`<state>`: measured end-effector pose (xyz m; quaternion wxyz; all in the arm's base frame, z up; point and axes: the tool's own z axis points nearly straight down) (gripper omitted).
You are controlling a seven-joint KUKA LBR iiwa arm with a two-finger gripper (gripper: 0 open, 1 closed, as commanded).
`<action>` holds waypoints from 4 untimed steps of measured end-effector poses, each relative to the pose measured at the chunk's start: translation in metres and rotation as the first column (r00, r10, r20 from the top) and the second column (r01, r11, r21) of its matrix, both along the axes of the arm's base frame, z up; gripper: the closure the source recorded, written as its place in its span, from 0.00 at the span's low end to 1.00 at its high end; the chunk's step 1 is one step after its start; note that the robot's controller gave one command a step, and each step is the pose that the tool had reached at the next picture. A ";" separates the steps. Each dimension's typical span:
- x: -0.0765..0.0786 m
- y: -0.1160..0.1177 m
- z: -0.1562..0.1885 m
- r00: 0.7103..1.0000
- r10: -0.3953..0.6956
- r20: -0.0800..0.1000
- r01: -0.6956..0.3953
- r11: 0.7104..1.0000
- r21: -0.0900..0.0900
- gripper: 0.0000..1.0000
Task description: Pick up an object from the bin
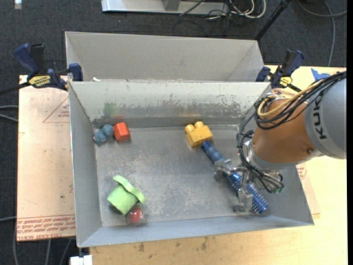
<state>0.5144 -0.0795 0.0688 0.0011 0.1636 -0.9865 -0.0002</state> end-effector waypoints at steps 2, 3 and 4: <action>0.032 -0.067 0.046 0.977 0.215 0.002 -0.215 0.976 0.014 0.00; 0.030 -0.070 0.045 0.977 0.213 -0.003 -0.213 0.977 0.009 1.00; 0.030 -0.058 0.129 0.710 0.705 0.008 -0.705 0.710 -0.004 1.00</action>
Offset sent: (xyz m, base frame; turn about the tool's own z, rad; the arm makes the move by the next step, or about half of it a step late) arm 0.0028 -0.0662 0.0341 -0.2816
